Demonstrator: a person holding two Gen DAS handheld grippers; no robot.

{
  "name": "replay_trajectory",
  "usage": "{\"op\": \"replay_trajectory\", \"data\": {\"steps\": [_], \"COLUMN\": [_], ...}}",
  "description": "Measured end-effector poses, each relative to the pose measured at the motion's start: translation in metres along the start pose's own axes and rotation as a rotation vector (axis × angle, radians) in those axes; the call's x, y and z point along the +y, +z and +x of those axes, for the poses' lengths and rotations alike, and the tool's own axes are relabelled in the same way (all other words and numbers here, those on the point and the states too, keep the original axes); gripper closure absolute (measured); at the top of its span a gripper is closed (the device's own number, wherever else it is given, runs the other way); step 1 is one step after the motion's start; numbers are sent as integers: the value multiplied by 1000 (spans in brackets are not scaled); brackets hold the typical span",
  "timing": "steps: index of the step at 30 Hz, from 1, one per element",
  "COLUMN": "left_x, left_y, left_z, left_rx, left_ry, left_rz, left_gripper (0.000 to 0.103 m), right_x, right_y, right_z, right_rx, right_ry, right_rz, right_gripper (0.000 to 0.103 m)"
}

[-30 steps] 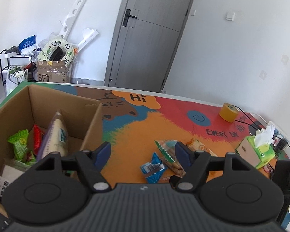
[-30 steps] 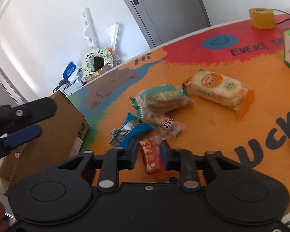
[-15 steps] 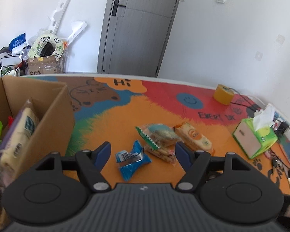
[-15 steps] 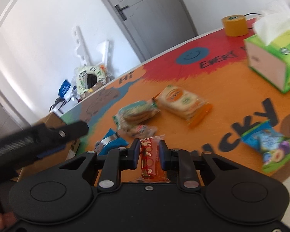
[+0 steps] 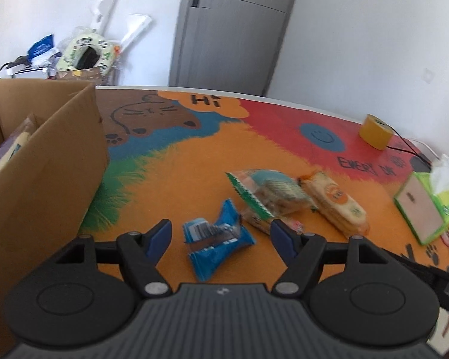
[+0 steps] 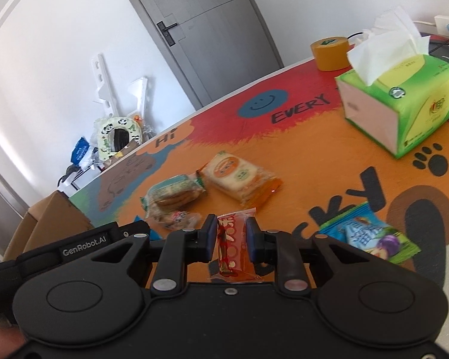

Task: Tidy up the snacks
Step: 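Grasp the blue packet with the left gripper while the right gripper holds the red packet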

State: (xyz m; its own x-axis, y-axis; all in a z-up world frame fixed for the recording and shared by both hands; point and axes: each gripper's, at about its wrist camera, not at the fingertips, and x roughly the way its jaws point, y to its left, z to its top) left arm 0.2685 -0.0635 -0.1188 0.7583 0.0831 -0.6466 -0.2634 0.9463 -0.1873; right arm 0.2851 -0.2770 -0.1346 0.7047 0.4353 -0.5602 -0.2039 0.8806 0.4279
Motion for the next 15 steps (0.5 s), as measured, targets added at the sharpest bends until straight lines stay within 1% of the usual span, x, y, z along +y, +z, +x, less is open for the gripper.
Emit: {"op": "replay_trajectory", "data": {"steps": [1, 2, 4, 5, 6, 7, 8, 9, 10, 12, 14, 15], "left_x": [1, 1, 0, -1, -2, -2, -3, -3, -3, -4, -4, -4], "left_y": [0, -1, -2, -4, -5, -5, -6, -6, -7, -8, -10, -11], "left_z": [3, 5, 9, 9, 9, 8, 8, 7, 6, 5, 2, 1], "left_rx": [-2, -2, 4, -2, -8, -8, -9, -9, -9, -8, -9, -11], "left_ry": [4, 3, 11, 13, 13, 10, 8, 5, -1, -15, -17, -19], "left_rz": [-9, -14, -6, 4, 15, 19, 20, 23, 26, 31, 30, 33], "left_gripper": [32, 32, 35, 36, 40, 43, 49, 54, 56, 67, 72, 73], "right_x": [-1, -1, 0, 1, 2, 2, 3, 3, 4, 5, 5, 5], "right_y": [0, 0, -1, -2, -3, -3, -4, -5, -6, -8, -11, -13], "right_z": [0, 0, 0, -1, -1, -1, -2, -3, -2, -1, 0, 0], "right_rx": [0, 4, 4, 1, 1, 1, -2, -6, -4, 9, 16, 28], "right_ry": [-2, -6, -18, -23, -20, -20, -27, -34, -38, -38, -63, -75], "right_rz": [-4, -7, -14, -20, -21, -19, -20, -24, -27, -25, -26, -27], "right_gripper": [80, 77, 75, 69, 63, 51, 44, 44, 44, 44, 44, 45]}}
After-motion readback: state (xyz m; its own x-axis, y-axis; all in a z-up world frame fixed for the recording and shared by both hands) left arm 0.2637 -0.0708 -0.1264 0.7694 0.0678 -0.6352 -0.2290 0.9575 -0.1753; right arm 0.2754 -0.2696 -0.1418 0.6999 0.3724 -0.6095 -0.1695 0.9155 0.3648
